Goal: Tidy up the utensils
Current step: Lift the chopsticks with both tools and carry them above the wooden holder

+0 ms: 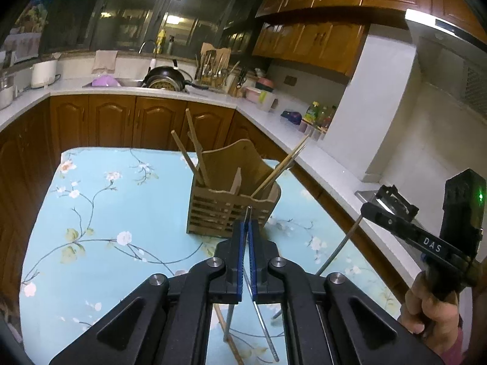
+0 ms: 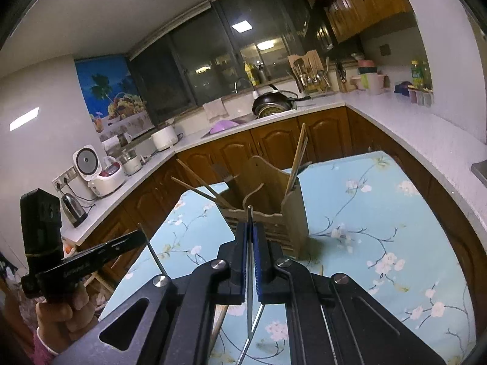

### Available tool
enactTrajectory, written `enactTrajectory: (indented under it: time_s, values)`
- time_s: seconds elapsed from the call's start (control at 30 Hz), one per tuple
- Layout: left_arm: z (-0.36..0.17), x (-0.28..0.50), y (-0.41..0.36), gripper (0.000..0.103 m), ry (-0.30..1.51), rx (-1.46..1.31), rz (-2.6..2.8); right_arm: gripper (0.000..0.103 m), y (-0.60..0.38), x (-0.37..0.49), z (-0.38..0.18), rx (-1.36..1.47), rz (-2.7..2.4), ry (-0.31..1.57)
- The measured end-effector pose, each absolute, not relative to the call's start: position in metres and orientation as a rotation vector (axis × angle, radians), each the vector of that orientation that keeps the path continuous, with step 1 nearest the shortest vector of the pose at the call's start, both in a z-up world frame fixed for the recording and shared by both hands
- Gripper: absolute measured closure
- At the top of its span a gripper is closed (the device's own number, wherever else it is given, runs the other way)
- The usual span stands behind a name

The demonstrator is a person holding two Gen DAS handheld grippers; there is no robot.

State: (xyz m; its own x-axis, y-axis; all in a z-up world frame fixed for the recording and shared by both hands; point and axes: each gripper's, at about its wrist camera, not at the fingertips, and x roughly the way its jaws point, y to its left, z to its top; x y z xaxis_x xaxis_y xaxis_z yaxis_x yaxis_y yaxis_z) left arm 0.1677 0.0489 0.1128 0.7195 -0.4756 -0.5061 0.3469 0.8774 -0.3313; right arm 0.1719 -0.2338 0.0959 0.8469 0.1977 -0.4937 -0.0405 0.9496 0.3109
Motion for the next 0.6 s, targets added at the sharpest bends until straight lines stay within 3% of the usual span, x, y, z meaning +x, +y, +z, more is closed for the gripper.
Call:
enactTrajectory:
  time_s: [0.27, 0.6]
  values:
    - [0.112, 0.164, 0.050, 0.103, 0.605, -0.205, -0.448, 0.099, -0.234, 0.173, 0.096, 0.293, 0.125, 0.536]
    - [0.088, 0.212, 0.047, 0.101, 0.747, -0.225, -0.383, 0.099, -0.244, 0.171, 0.094, 0.320, 0.118, 0.532]
